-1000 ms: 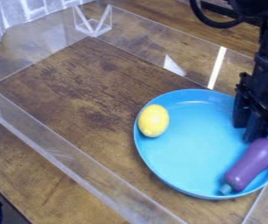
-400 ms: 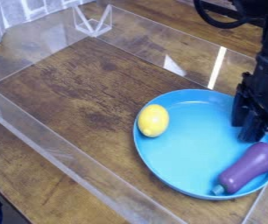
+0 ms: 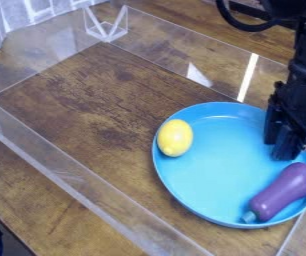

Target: Put the purple eggplant on the blue tray

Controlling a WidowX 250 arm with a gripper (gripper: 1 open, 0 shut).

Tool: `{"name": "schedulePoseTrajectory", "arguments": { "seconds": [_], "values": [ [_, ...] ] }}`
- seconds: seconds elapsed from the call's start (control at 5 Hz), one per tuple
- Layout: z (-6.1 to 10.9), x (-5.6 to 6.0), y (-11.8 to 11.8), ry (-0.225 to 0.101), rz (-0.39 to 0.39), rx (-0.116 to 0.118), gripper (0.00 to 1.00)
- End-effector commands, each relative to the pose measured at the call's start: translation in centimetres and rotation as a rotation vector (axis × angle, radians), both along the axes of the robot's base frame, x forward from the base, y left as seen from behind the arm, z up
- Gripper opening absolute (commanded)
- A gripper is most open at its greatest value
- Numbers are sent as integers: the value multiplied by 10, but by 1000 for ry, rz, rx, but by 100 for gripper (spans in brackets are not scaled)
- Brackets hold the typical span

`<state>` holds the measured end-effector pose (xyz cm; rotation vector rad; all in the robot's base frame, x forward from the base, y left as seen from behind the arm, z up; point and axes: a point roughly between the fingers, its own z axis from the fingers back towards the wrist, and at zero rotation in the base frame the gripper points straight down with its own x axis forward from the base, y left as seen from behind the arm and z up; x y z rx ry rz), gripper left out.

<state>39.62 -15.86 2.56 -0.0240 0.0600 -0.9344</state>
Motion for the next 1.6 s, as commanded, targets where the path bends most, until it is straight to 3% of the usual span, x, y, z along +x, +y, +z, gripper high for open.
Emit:
{"name": "schedulePoseTrajectory", "arguments": {
  "seconds": [0.0, 0.2, 0.6, 1.0, 1.2, 1.4],
  "values": [
    [15, 4, 14, -26, 73, 1, 0],
    [10, 6, 17, -15, 120, 6, 100],
    [-1, -3, 21, -2, 85, 12, 100],
    [-3, -25, 38, 16, 5, 32, 100],
    [-3, -30, 41, 16, -36, 35, 100],
    [-8, -27, 40, 14, -35, 35, 100]
  ]
}}
